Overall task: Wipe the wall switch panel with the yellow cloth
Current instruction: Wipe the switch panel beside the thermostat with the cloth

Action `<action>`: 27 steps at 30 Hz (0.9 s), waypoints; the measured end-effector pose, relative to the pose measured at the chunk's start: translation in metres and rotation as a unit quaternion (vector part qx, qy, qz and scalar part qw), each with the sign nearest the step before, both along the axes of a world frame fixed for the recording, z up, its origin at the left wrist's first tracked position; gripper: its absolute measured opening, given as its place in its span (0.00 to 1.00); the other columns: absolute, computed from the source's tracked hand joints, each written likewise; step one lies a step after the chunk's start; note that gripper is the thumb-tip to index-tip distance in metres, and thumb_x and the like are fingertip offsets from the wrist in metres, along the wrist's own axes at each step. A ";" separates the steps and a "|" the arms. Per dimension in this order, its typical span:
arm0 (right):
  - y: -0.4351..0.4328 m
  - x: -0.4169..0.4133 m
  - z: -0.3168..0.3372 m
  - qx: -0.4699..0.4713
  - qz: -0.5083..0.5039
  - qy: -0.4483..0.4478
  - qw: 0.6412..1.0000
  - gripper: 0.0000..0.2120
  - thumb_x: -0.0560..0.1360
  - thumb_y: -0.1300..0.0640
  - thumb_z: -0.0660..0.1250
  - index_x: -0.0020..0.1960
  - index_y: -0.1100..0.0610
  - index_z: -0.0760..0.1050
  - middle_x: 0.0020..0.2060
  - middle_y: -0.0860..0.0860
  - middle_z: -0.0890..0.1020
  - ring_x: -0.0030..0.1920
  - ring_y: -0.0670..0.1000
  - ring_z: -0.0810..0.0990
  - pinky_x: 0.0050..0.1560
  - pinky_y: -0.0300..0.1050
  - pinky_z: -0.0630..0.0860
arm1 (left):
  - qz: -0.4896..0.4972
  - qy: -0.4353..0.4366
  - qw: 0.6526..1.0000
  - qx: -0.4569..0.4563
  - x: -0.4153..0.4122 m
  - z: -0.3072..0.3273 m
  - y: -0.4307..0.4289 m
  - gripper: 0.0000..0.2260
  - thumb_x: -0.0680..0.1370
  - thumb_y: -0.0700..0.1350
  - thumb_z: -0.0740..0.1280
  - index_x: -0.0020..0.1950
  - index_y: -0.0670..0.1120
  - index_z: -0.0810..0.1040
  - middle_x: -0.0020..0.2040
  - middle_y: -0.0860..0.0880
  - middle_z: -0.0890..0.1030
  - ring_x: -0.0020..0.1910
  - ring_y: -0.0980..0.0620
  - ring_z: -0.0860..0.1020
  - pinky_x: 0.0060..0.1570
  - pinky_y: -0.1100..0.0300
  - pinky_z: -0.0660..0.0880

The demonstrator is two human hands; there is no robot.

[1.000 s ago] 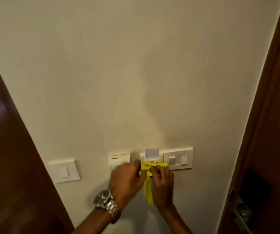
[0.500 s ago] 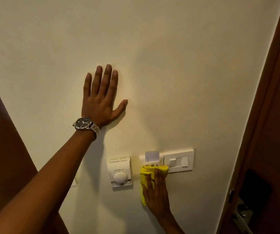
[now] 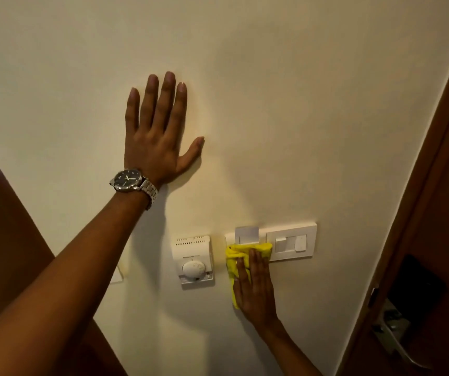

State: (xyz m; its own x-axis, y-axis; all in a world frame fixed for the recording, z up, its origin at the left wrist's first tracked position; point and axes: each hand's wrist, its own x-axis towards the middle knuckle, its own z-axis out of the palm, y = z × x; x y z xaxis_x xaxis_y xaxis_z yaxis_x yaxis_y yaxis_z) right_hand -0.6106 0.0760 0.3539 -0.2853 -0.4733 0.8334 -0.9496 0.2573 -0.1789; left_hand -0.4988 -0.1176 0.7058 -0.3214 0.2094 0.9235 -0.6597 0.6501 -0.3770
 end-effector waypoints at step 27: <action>0.008 0.004 0.010 0.007 -0.014 -0.016 1.000 0.29 0.84 0.52 0.53 0.81 0.55 0.47 0.81 0.58 0.50 0.80 0.61 0.53 0.71 0.64 0.65 | -0.004 0.004 1.000 -0.002 -0.001 0.000 -0.001 0.38 0.85 0.66 0.57 0.87 0.43 0.55 0.85 0.39 0.60 0.84 0.35 0.59 0.83 0.35 0.57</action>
State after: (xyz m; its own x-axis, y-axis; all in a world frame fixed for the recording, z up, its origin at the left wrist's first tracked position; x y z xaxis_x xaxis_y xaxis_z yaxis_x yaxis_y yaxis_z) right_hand -0.6065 0.0840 0.3640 -0.3248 -0.4757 0.8175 -0.9359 0.2861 -0.2053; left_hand -0.4993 -0.1188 0.7054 -0.3116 0.2155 0.9255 -0.6572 0.6546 -0.3737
